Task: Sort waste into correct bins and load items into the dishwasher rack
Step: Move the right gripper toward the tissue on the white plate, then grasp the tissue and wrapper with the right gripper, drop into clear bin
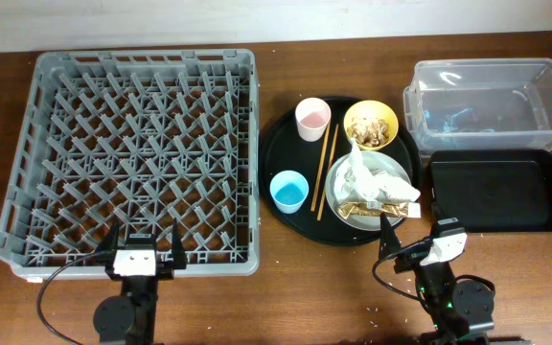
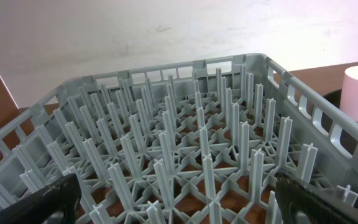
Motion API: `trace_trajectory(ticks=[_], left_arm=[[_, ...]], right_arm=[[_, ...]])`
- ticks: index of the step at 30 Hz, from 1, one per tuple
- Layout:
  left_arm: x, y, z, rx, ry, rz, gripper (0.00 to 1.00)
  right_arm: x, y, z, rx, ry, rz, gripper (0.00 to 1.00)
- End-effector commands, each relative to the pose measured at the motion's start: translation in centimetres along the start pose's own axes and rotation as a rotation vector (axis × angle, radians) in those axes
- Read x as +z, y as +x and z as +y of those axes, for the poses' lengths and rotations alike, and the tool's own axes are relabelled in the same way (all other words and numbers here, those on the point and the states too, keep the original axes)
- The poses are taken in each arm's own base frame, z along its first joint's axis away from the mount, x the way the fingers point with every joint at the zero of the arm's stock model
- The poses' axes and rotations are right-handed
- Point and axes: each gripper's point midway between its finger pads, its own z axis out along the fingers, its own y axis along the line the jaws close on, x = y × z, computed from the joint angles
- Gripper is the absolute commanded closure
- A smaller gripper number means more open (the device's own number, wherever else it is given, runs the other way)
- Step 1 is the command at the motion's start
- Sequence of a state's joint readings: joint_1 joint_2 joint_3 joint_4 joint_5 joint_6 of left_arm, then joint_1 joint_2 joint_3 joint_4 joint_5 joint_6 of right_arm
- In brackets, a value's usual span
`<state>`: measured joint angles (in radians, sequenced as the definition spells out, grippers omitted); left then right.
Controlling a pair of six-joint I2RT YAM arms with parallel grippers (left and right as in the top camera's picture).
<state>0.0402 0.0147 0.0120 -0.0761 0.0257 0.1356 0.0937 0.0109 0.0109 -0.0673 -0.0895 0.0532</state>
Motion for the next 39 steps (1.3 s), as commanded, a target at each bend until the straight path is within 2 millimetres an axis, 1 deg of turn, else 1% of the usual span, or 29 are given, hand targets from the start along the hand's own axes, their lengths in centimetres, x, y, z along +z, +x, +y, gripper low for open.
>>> trace_trajectory(ticks=[1, 4, 7, 9, 11, 14, 17, 18, 20, 21, 23, 25, 26, 27, 28, 31, 33, 34, 36, 37, 38, 39], left_arm=[[0.0, 0.1, -0.1, 0.016, 0.001, -0.001, 0.00], [0.0, 0.1, -0.1, 0.017, 0.001, -0.001, 0.00], [0.0, 0.1, -0.1, 0.017, 0.001, -0.001, 0.00], [0.0, 0.1, -0.1, 0.017, 0.001, -0.001, 0.00], [0.0, 0.1, -0.1, 0.017, 0.001, -0.001, 0.00], [0.0, 0.1, -0.1, 0.017, 0.001, -0.001, 0.00], [0.0, 0.1, -0.1, 0.017, 0.001, -0.001, 0.00], [0.0, 0.1, -0.1, 0.017, 0.001, -0.001, 0.00], [0.0, 0.1, -0.1, 0.017, 0.001, -0.001, 0.00], [0.0, 0.1, -0.1, 0.017, 0.001, -0.001, 0.00], [0.0, 0.1, -0.1, 0.017, 0.001, -0.001, 0.00], [0.0, 0.1, -0.1, 0.017, 0.001, -0.001, 0.00], [0.0, 0.1, -0.1, 0.016, 0.001, -0.001, 0.00], [0.0, 0.1, -0.1, 0.016, 0.001, -0.001, 0.00], [0.0, 0.1, -0.1, 0.017, 0.001, -0.001, 0.00], [0.0, 0.1, -0.1, 0.017, 0.001, -0.001, 0.00], [0.0, 0.1, -0.1, 0.017, 0.001, -0.001, 0.00], [0.0, 0.1, -0.1, 0.017, 0.001, -0.001, 0.00], [0.0, 0.1, -0.1, 0.017, 0.001, -0.001, 0.00], [0.0, 0.1, -0.1, 0.016, 0.001, -0.001, 0.00], [0.0, 0.1, -0.1, 0.017, 0.001, -0.001, 0.00], [0.0, 0.1, -0.1, 0.017, 0.001, -0.001, 0.00]], right_arm=[[0.0, 0.2, -0.1, 0.007, 0.006, 0.001, 0.02], [0.0, -0.4, 0.0, 0.005, 0.004, -0.024, 0.02], [-0.1, -1.7, 0.2, 0.001, -0.005, -0.076, 0.01], [-0.2, -3.0, 0.9, -0.006, -0.049, -0.128, 0.02], [-0.5, -4.2, 1.3, -0.012, -0.065, -0.163, 0.02], [-1.2, -6.8, 1.5, -0.022, -0.068, -0.218, 0.02], [-2.6, -10.8, 1.8, -0.057, -0.067, -0.302, 0.02], [-2.9, -11.7, 1.9, -0.060, -0.072, -0.316, 0.02], [-3.3, -14.2, 2.2, -0.061, -0.080, -0.319, 0.02], [-3.3, -15.0, 2.4, -0.061, -0.087, -0.306, 0.02], [-2.7, -17.4, 3.3, -0.062, -0.131, -0.255, 0.02], [-1.7, -18.9, 3.8, -0.052, -0.157, -0.173, 0.02], [-0.9, -19.2, 3.7, -0.041, -0.156, -0.102, 0.01], [0.2, -19.1, 3.6, -0.029, -0.152, 0.005, 0.02], [1.4, -18.4, 3.5, -0.033, -0.147, 0.161, 0.02], [3.2, -16.7, 3.2, 0.000, -0.139, 0.425, 0.02], [5.3, -14.6, 3.4, 0.035, -0.162, 0.578, 0.02], [6.1, -13.0, 3.4, 0.049, -0.168, 0.637, 0.02], [7.8, -9.0, 3.1, 0.063, -0.174, 0.783, 0.00], [8.2, -7.1, 3.0, 0.048, -0.184, 0.852, 0.02], [8.5, -4.8, 2.8, 0.022, -0.203, 0.935, 0.04], [8.6, -2.0, 2.3, 0.001, -0.201, 1.038, 0.04]])
